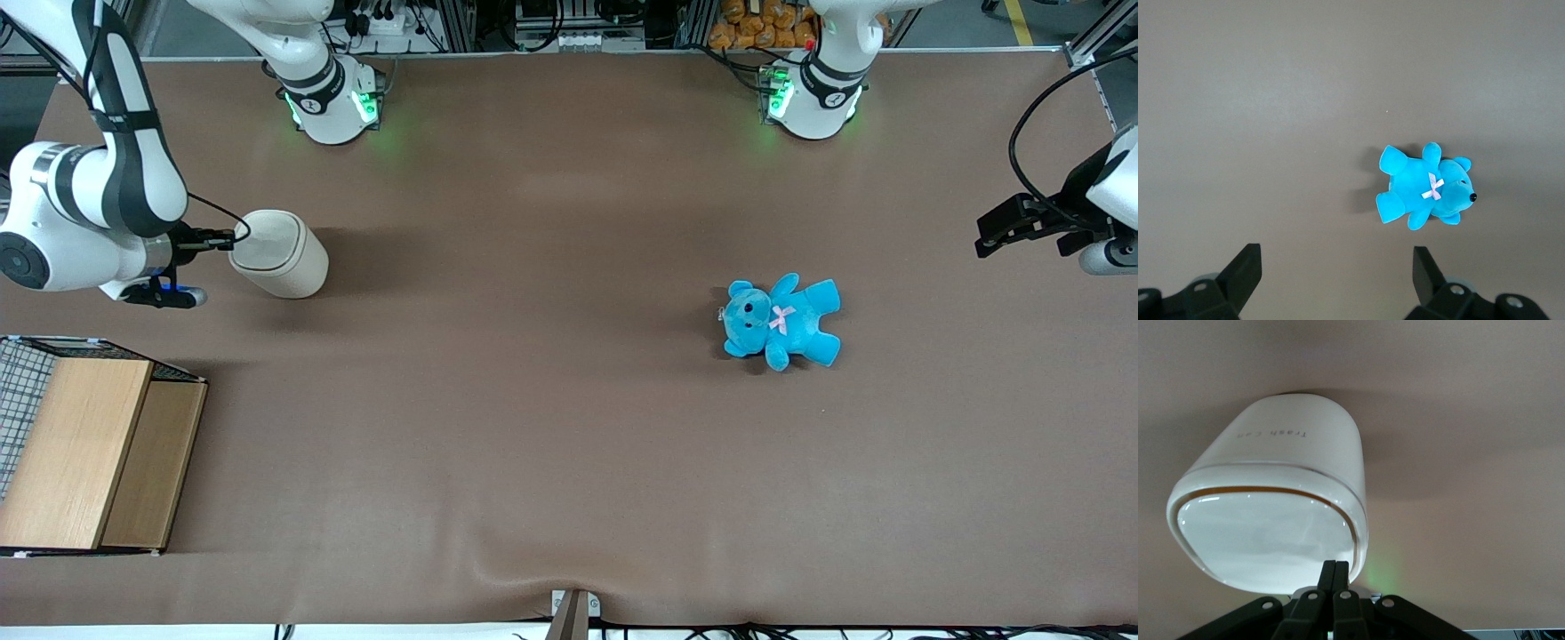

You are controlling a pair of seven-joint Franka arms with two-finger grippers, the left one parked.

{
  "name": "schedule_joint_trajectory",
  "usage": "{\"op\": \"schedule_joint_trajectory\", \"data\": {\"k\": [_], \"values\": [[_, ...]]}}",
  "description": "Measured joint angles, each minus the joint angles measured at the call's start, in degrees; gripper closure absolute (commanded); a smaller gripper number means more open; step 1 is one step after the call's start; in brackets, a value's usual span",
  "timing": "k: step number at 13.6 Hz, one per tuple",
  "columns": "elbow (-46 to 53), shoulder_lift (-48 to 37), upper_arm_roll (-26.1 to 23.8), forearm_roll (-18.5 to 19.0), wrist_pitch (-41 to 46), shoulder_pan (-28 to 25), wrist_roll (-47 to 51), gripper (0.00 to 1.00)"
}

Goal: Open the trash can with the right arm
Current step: 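Press the right gripper against the trash can lid's front edge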

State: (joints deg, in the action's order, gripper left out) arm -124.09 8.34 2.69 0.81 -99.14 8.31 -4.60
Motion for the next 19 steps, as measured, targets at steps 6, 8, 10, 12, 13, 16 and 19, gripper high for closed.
{"op": "schedule_joint_trajectory", "data": {"k": [6, 8, 10, 12, 13, 16, 19], "values": [[-0.1, 1.6, -0.1, 0.0, -0.6, 0.0, 0.0, 1.0], [-0.1, 1.6, -0.1, 0.0, -0.6, 0.0, 0.0, 1.0], [-0.2, 1.6, -0.1, 0.0, -0.6, 0.0, 0.0, 1.0], [-0.4, 1.6, -0.1, 0.0, -0.8, 0.0, 0.0, 1.0], [-0.5, 1.6, -0.1, 0.0, -1.0, 0.0, 0.0, 1.0], [-0.5, 1.6, -0.1, 0.0, -1.0, 0.0, 0.0, 1.0], [-0.5, 1.6, -0.1, 0.0, -1.0, 0.0, 0.0, 1.0]]}}
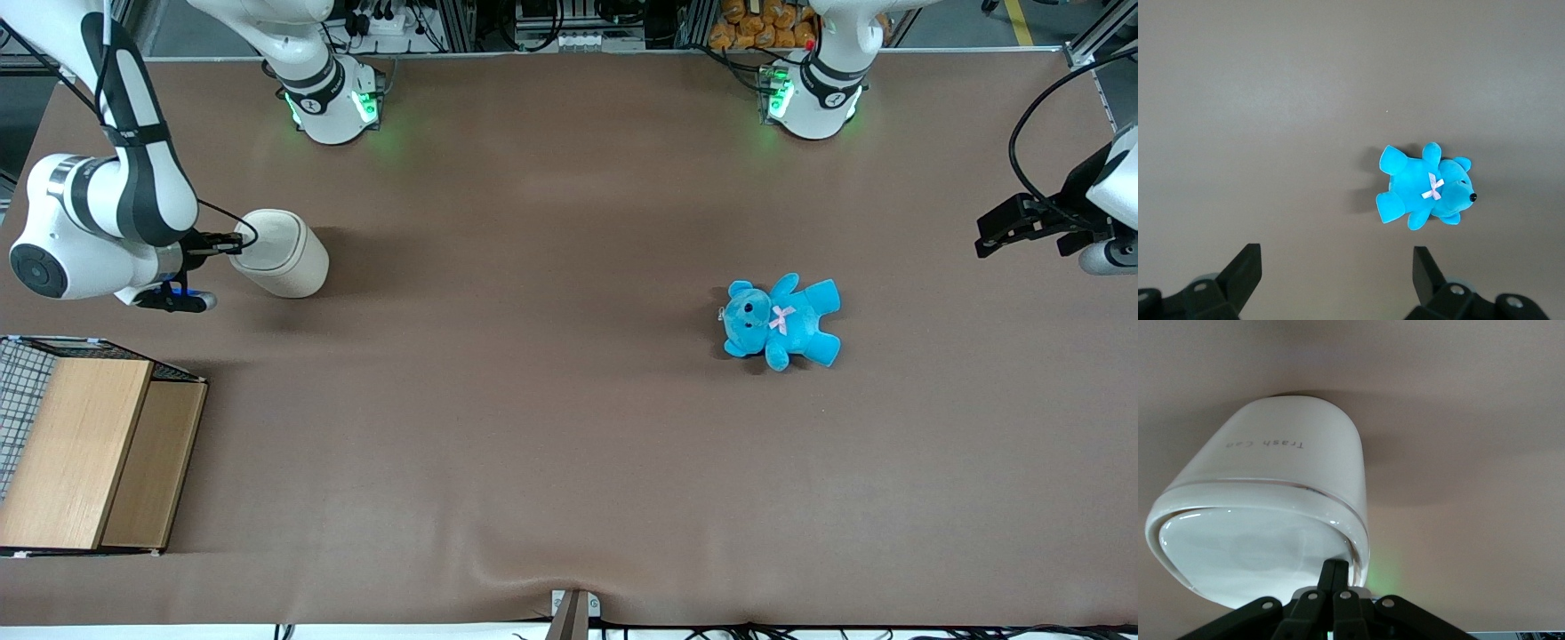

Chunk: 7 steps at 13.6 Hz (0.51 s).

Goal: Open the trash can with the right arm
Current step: 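Press the right gripper against the trash can lid's front edge, then pull the right gripper back so the lid swings open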

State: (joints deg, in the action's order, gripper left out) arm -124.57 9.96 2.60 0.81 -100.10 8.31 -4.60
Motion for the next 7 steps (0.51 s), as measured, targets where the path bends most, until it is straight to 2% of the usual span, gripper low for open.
{"op": "schedule_joint_trajectory", "data": {"k": [7], "values": [[0.7, -2.9, 0.0, -0.1, 4.6, 0.0, 0.0, 1.0]]}}
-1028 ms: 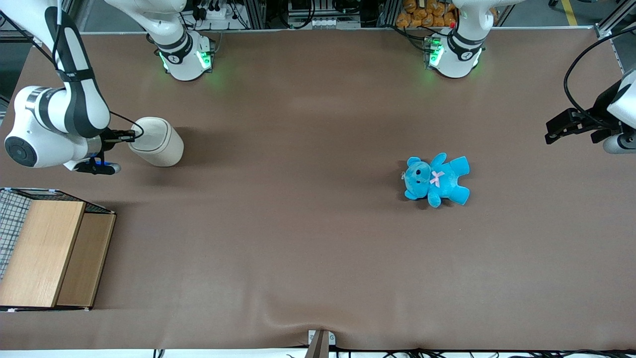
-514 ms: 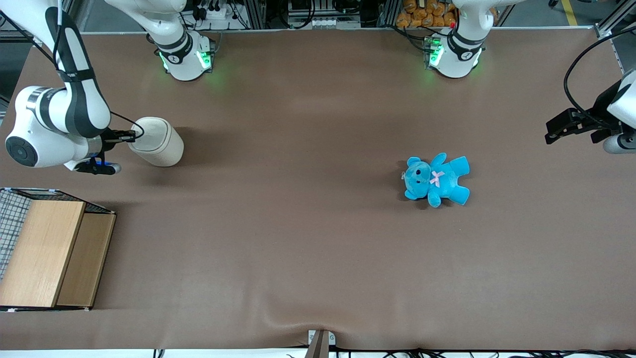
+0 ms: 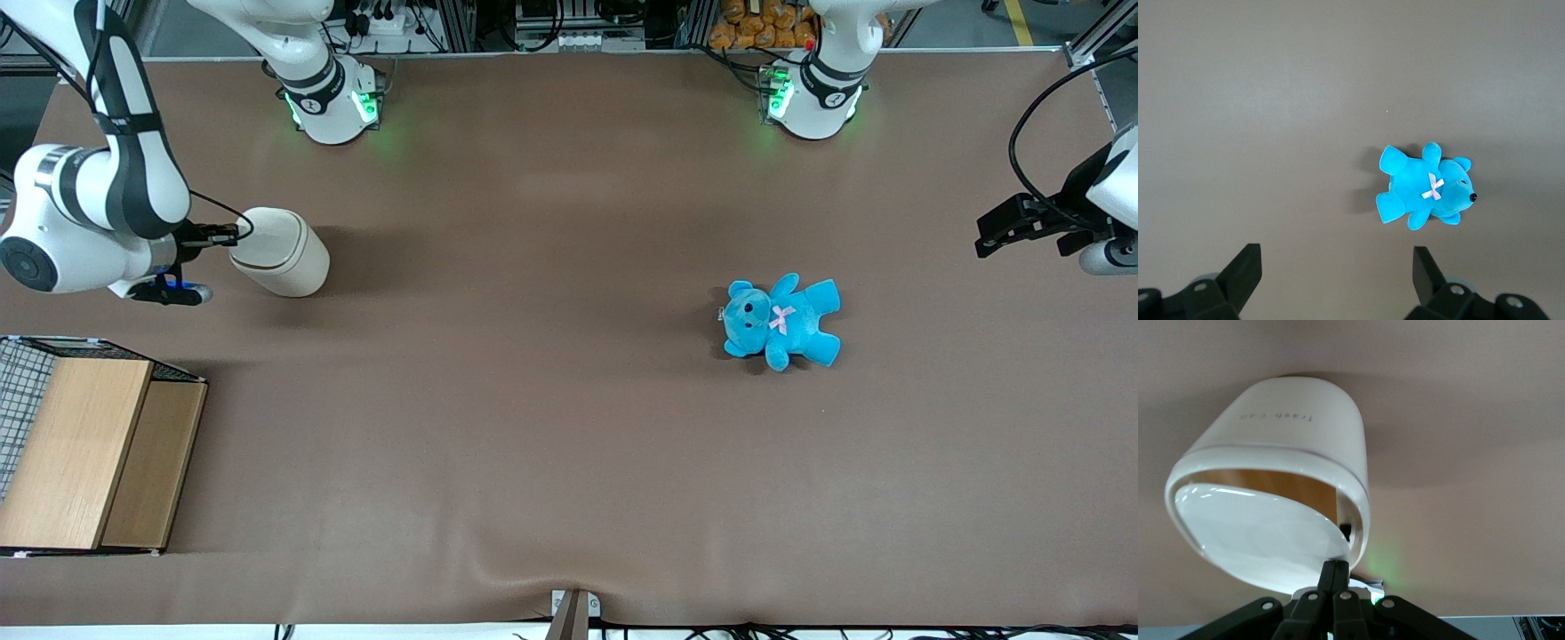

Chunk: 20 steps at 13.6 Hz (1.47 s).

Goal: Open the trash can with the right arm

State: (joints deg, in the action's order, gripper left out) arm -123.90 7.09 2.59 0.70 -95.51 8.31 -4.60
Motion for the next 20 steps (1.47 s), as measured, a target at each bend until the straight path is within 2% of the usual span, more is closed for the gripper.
{"op": "schedule_joint_trajectory", "data": {"k": [5, 10, 15, 16, 17, 20], "values": [[5.9, -2.8, 0.0, 0.0, 4.2, 0.0, 0.0, 1.0], [18.6, -3.7, -0.3, -0.1, 4.2, -0.2, 0.0, 1.0], [29.2, -3.8, -0.9, -0.3, 4.5, -3.4, 0.0, 1.0], [31.0, -3.8, -1.0, -0.3, 4.9, -4.2, 0.0, 0.9], [32.7, -3.8, -1.1, -0.3, 5.9, -4.8, 0.2, 0.01], [37.2, -3.9, -1.1, -0.6, 8.3, -5.1, 0.5, 0.0]]}}
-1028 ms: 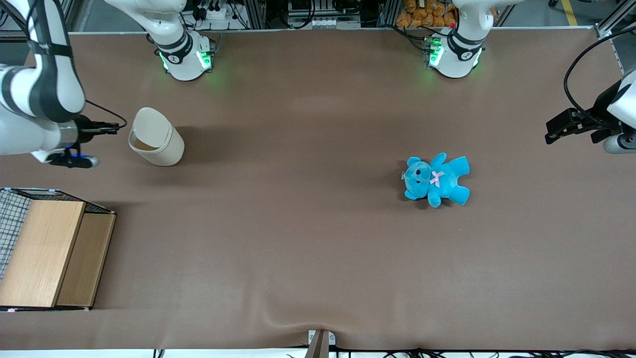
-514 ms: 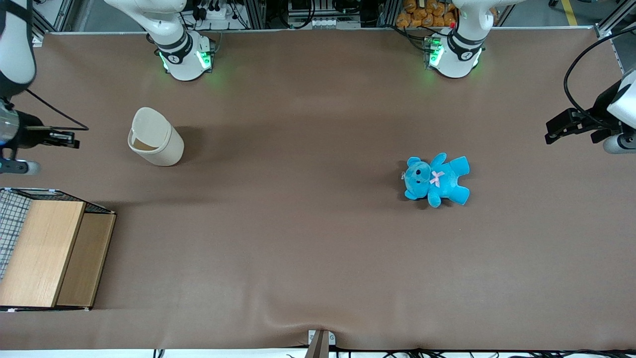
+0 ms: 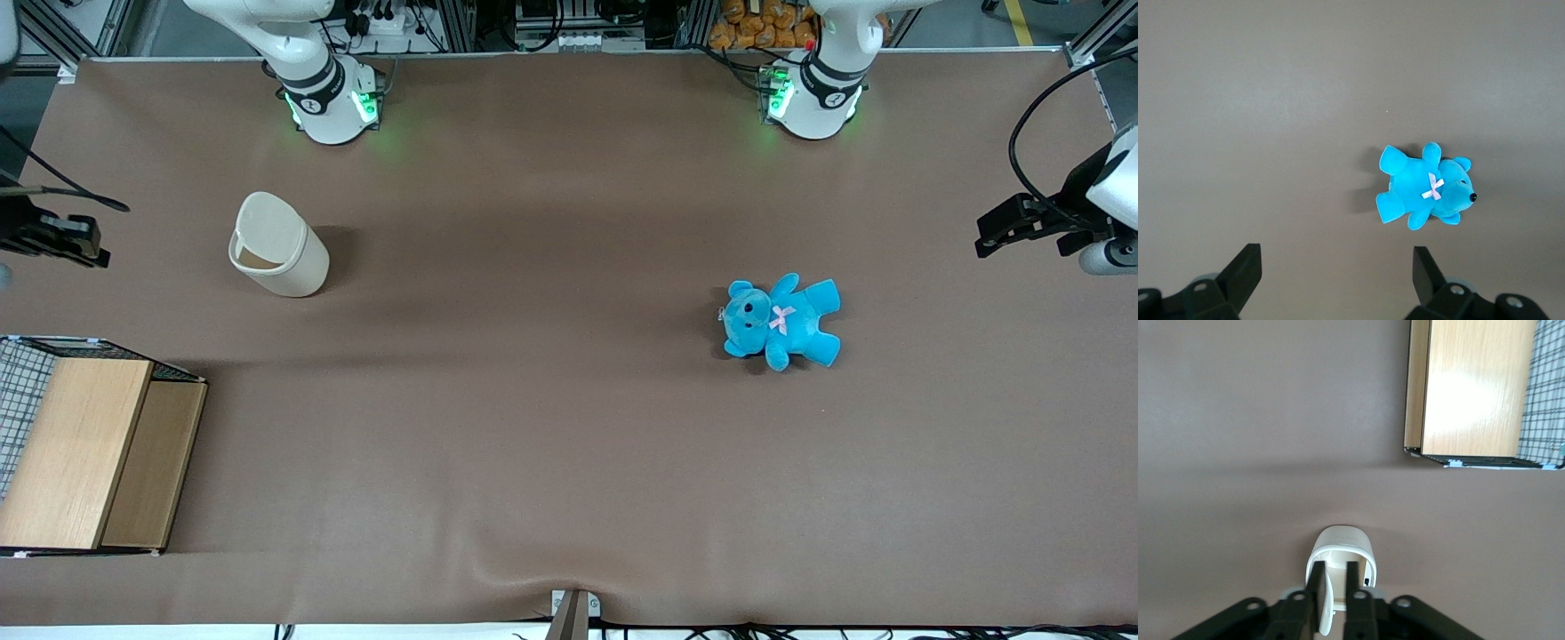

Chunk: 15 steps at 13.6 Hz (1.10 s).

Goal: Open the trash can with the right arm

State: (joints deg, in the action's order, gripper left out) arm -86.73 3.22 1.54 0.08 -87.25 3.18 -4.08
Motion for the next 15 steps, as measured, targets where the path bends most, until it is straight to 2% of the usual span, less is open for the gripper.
{"op": "schedule_joint_trajectory", "data": {"k": [4, 8, 15], "values": [[2.7, 0.0, 0.0, -0.1, 1.6, 0.0, 0.1, 0.0], [6.3, -0.2, -0.2, -1.9, 8.9, 0.0, 3.1, 0.0], [7.7, -3.9, -0.6, -1.9, 16.0, 0.0, 5.2, 0.0]]}}
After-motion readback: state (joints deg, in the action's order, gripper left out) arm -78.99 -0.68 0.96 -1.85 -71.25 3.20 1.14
